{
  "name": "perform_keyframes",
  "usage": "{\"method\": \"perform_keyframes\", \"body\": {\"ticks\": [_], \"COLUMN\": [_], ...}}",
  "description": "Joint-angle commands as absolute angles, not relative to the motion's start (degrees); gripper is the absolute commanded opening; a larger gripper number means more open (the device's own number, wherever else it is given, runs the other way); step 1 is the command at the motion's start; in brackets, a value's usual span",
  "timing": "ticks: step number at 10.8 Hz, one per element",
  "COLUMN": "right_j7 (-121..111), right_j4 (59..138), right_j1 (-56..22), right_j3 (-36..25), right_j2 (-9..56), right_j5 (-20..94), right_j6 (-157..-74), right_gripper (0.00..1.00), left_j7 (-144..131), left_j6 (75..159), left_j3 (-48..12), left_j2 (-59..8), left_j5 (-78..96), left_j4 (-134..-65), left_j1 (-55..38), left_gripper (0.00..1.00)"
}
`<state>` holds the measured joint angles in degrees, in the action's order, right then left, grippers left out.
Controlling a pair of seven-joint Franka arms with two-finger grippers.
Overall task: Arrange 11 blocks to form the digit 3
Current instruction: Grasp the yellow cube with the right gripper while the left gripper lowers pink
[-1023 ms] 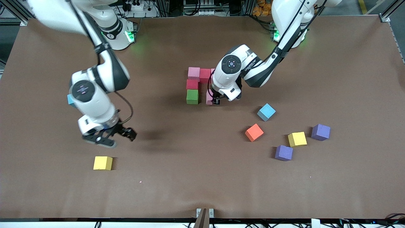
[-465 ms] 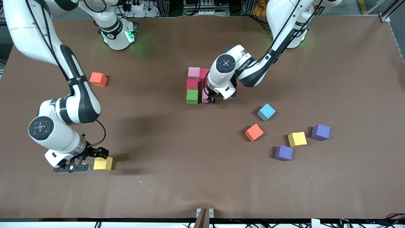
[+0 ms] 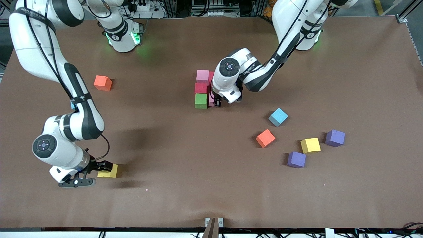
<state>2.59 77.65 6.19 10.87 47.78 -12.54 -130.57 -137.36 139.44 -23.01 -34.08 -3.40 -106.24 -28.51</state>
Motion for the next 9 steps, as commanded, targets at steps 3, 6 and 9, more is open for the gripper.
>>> {"method": "perform_keyframes", "body": {"ticks": [3, 6, 9], "right_j7": [-2.38, -0.62, -1.57], "right_j4": [75.06, 75.15, 76.38], "right_j1": [8.70, 7.91, 6.69], "right_j3": [12.48, 12.57, 13.18], "right_j2": [53.52, 53.00, 51.16], "right_j5": [-12.92, -8.37, -8.87], "right_j6": [-135.43, -135.18, -134.91], "right_gripper": [1.00, 0.87, 0.20], "left_j7": [-139.57, -139.57, -139.57], "left_j6": [139.57, 139.57, 139.57], "left_j3": [-22.24, -22.24, -21.98], "left_j2": [-34.98, -35.07, -35.77], "left_j5": [-5.10, -5.10, -5.10], "left_j4": [-104.77, -104.85, -104.24], "left_j1": [-29.71, -29.79, -30.49], "left_gripper": [0.39, 0.39, 0.39]}}
